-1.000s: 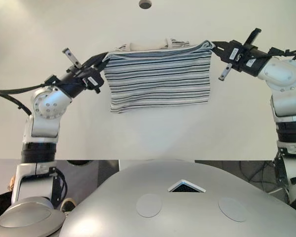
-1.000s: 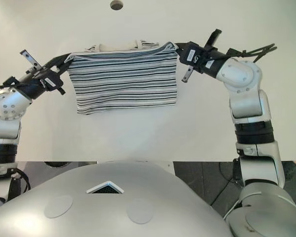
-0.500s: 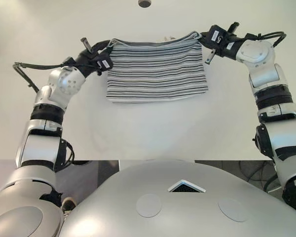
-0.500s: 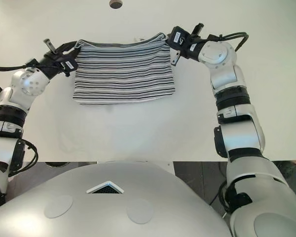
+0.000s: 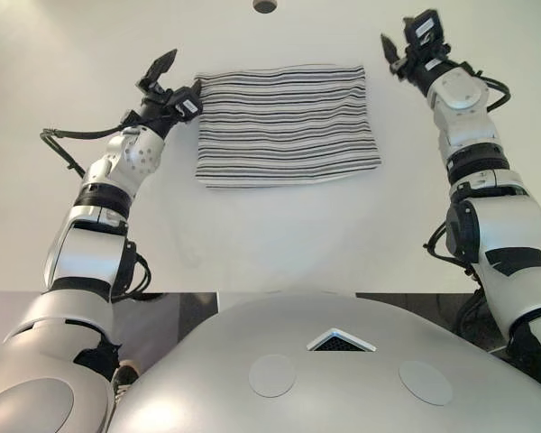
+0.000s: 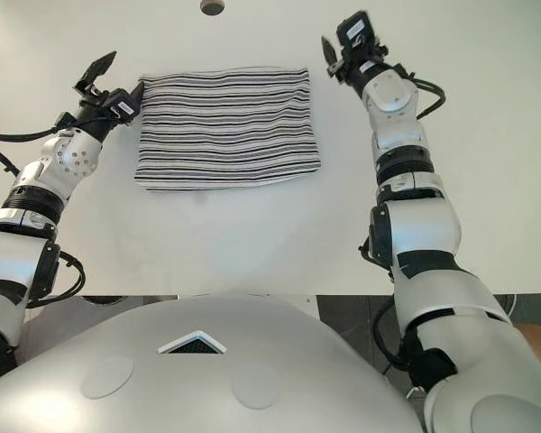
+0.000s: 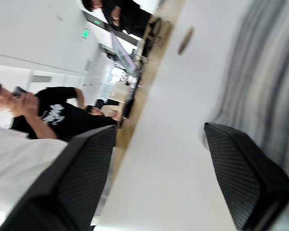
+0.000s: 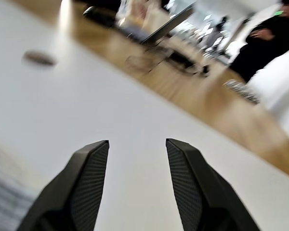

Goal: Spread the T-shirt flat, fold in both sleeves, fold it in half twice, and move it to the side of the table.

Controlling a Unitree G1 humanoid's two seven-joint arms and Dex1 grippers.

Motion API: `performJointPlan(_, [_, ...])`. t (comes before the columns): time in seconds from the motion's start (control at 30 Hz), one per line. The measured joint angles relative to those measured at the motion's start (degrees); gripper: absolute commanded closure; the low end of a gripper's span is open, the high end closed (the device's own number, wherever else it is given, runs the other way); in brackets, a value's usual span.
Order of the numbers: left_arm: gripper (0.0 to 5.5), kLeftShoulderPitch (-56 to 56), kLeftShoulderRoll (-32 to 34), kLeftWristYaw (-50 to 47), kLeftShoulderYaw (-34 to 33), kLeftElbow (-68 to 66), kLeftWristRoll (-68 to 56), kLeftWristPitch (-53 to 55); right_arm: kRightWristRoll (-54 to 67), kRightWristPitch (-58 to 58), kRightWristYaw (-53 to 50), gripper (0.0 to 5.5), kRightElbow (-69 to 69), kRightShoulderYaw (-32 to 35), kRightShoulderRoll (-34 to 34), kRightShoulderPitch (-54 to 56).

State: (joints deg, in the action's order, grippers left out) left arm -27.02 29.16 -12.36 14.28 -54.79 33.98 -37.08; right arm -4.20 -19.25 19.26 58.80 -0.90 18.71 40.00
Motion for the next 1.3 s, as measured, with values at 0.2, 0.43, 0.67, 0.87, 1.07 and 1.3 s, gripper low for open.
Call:
performJointPlan(0.2, [2.17, 7.90, -1.28, -5.49, -7.06, 22.72, -6.86, -2.18, -1.46, -4.93, 10.68, 3.28, -11.93, -7.08, -2.29, -4.94])
performJointPlan(0.43, [2.17, 19.69, -5.00, -1.17, -5.50, 41.67, -7.44, -2.98, -19.41, -7.95, 15.55, 3.28, -8.64, -22.84, 3.55, -3.39])
performJointPlan(0.67, [2.17, 22.61, -5.29, 4.74, -6.12, 49.70, -7.53, 1.23, -29.57, -8.87, 23.55, 3.28, -10.56, -32.02, 13.17, 4.01])
performJointPlan(0.87, [2.17, 22.60, -5.29, 7.37, -7.19, 51.16, -7.49, 5.60, -23.05, 1.75, 55.45, 3.28, -40.36, -32.73, 28.85, -5.22])
performJointPlan(1.07, [2.17, 22.55, -5.72, 9.63, -7.22, 53.88, -7.29, 9.30, -13.31, 16.57, 67.89, 3.28, -63.10, -33.27, 28.62, -15.80])
performJointPlan(1.3, [2.17, 22.91, -3.81, 13.79, -7.03, 54.84, -6.55, 10.26, -11.24, 19.11, 49.91, 3.28, -52.67, -31.12, 10.86, -14.89])
